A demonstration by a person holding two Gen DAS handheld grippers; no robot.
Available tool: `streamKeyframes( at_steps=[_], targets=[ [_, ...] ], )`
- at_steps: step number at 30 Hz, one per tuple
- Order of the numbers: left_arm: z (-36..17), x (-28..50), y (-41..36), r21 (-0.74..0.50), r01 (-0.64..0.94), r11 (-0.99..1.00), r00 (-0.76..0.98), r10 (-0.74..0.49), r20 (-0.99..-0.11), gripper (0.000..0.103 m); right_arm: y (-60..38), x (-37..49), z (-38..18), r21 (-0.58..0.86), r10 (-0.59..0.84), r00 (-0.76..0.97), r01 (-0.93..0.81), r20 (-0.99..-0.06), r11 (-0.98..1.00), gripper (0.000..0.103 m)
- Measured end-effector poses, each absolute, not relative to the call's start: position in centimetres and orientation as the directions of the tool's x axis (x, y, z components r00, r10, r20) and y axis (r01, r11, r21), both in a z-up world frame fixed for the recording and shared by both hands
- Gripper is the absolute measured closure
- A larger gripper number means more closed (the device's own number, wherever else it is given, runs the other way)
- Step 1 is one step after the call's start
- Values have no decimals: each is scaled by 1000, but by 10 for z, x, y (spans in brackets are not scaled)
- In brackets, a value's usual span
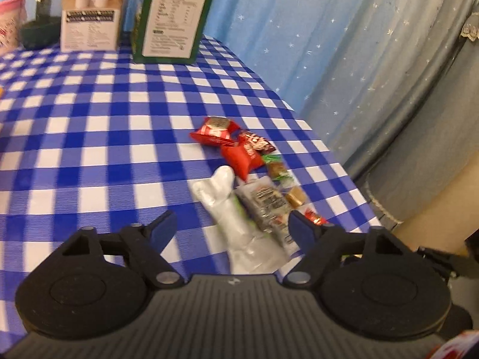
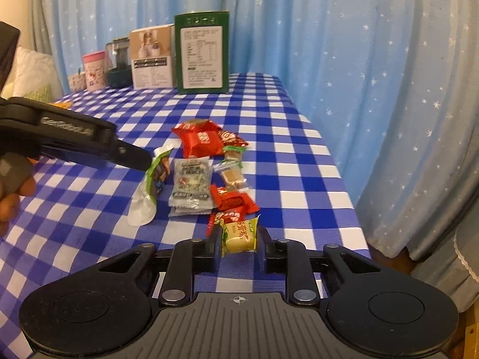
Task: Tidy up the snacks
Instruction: 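Grasp the white-and-green pouch with the left tool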
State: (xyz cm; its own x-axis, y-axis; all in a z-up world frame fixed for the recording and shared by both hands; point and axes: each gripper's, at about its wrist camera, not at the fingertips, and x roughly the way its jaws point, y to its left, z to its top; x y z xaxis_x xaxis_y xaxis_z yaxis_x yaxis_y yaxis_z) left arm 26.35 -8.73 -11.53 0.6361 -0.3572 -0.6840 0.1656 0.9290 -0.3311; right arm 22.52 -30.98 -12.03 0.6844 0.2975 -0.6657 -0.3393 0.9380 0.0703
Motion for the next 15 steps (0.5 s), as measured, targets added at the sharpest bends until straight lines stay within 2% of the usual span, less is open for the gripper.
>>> streamKeyframes(
  at_steps=[6,8,12,15],
  targets=[
    [-132,280,-98,-306,159,939,597,-338,-727,60,-315,227,-120,85,287,685,-313,-669,946,79],
    [-135,281,-101,-285,166,944,589,-327,-739,67,-316,228,-120,80,280,687,-308,-671,948,79],
    [-136,282,-105,-209,198,958,596,-286,-750,79,-315,229,-121,81,273,683,-299,-677,951,79],
    [-135,280,-104,-170,222,960,590,-271,-761,80,-314,227,-121,80,270,683,-296,-679,952,79]
  ],
)
